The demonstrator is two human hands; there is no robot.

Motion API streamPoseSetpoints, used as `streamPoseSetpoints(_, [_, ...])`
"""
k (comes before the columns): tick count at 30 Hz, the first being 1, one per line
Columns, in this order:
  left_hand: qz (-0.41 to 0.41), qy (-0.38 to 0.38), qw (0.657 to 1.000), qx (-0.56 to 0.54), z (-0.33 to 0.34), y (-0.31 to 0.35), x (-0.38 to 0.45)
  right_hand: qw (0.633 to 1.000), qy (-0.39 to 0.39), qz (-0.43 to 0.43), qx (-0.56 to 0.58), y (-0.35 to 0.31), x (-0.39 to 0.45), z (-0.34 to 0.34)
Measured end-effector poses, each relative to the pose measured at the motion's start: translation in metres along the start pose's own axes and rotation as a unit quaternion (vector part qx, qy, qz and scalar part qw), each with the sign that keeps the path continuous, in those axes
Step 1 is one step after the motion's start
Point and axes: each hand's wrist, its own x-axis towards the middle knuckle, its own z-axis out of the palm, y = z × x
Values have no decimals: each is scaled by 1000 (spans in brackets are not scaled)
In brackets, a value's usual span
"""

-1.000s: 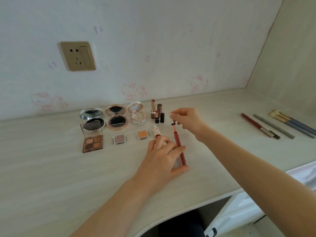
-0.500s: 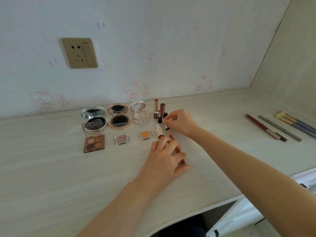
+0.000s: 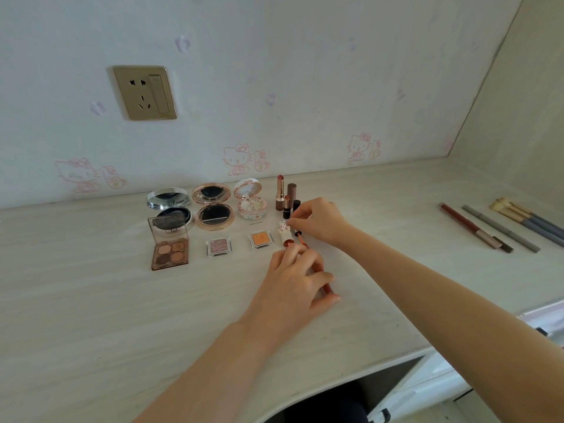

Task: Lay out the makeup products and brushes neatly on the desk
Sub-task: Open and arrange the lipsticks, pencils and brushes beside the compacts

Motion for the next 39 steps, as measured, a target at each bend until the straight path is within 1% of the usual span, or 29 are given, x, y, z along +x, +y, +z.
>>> streamPoseSetpoints(12, [-8, -19, 1000, -17, -4, 3, 0, 1000, -6, -16, -16, 7, -25, -24])
streamPoseSetpoints(18, [-4, -15, 999, -32, -4, 8, 0, 996, 17, -54, -74, 34, -61, -43])
streamPoseSetpoints(25, [18, -13, 1000, -19, -4, 18, 7, 988, 33, -85, -127, 74, -109, -73])
streamPoseSetpoints(32, [33, -43, 997, -57, 9, 46, 67, 982, 67, -77, -159, 113, -139, -110])
streamPoseSetpoints(39, [31, -101, 988, -112, 66, 75, 132, 970, 118, -45, -208, 155, -160, -145])
